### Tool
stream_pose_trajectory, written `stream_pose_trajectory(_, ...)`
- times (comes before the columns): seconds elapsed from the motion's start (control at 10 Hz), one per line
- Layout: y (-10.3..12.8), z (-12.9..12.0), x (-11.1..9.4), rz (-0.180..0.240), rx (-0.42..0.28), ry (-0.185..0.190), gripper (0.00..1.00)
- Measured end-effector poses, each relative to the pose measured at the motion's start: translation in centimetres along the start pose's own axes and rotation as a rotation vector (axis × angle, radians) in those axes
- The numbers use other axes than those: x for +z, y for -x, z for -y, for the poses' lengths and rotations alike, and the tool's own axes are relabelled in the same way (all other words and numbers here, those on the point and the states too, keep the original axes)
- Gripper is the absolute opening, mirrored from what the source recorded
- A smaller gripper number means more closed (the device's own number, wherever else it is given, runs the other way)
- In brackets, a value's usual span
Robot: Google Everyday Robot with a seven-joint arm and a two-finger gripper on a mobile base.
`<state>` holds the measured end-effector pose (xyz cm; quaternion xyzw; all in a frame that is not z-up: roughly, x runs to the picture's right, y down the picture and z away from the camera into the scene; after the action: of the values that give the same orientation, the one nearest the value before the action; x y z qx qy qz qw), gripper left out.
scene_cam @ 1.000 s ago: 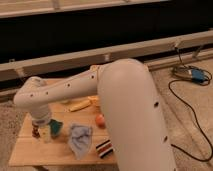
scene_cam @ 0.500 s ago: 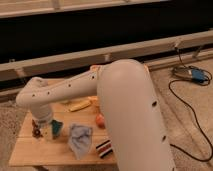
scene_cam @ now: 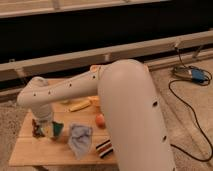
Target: Place sponge in plastic cup
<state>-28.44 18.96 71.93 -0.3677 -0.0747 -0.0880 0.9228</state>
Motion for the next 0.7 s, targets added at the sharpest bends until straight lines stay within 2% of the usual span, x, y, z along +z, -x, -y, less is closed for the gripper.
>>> stream_pose_trajectory(0.1, -0.1, 0.1, -0.2, 0.000, 0.003, -0.005, 0.01)
stream_pose_trajectory(0.2, -0.3, 0.3, -0.6, 0.002, 0.006, -0.014, 0.00)
stream_pose_trajectory(0.5, -0.5, 1.2, -3.7, 0.013, 0.007, -0.069, 0.00)
stream_pose_trajectory(0.7, -1.0, 2.2, -6.5, 0.023, 0.000, -0.118, 0.00)
